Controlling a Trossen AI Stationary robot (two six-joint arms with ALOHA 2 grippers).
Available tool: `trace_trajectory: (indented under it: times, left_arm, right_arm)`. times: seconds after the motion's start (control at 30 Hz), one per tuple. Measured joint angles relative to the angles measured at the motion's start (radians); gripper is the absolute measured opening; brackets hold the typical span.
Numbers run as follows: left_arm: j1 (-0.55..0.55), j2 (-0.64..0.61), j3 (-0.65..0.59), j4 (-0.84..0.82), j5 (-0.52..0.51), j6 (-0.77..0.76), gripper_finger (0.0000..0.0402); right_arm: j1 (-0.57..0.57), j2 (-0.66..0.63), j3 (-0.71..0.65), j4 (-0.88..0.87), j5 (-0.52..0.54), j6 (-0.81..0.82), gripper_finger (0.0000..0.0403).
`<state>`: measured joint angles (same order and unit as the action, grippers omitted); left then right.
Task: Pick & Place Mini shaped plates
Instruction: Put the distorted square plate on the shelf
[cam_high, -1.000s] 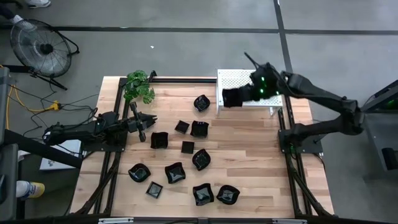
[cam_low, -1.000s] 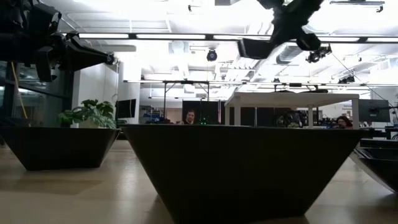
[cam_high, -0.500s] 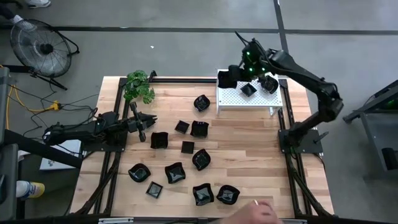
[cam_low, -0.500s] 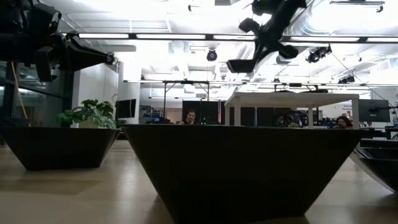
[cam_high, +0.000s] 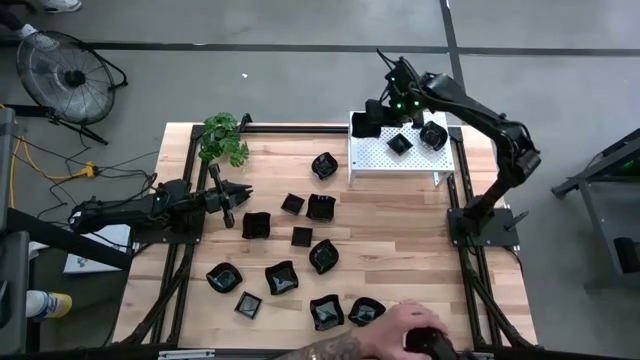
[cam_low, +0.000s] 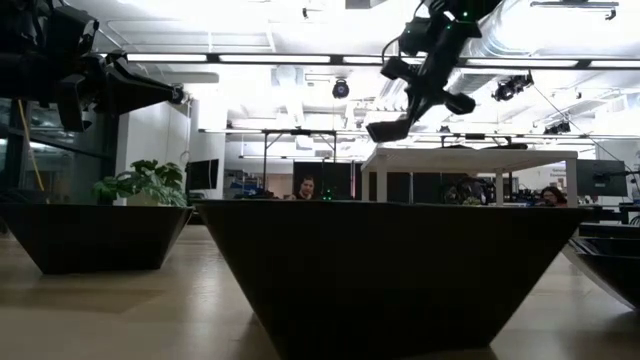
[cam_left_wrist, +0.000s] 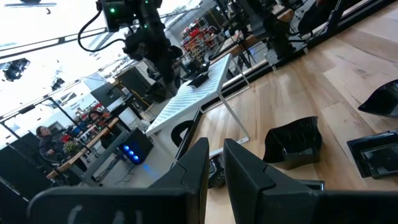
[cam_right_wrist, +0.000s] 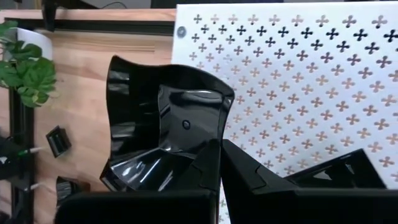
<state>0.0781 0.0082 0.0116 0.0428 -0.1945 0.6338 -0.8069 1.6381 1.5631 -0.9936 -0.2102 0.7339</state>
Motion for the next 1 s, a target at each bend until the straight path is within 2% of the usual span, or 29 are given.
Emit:
trace_trajectory:
  times: [0.63,1.0]
  left_arm:
    - [0.000,0.000,0.000,0.000,0.000,0.000,0.0046]
    - [0.000,0.000,0.000,0.000,0.000,0.000,0.0046]
  right_arm:
    - [-0.064,0.014,0.000,-0.036,-0.007,-0.157,0.0000]
    - [-0.068,0.061,-0.001,0.005,-0.021,-0.152,0.0000]
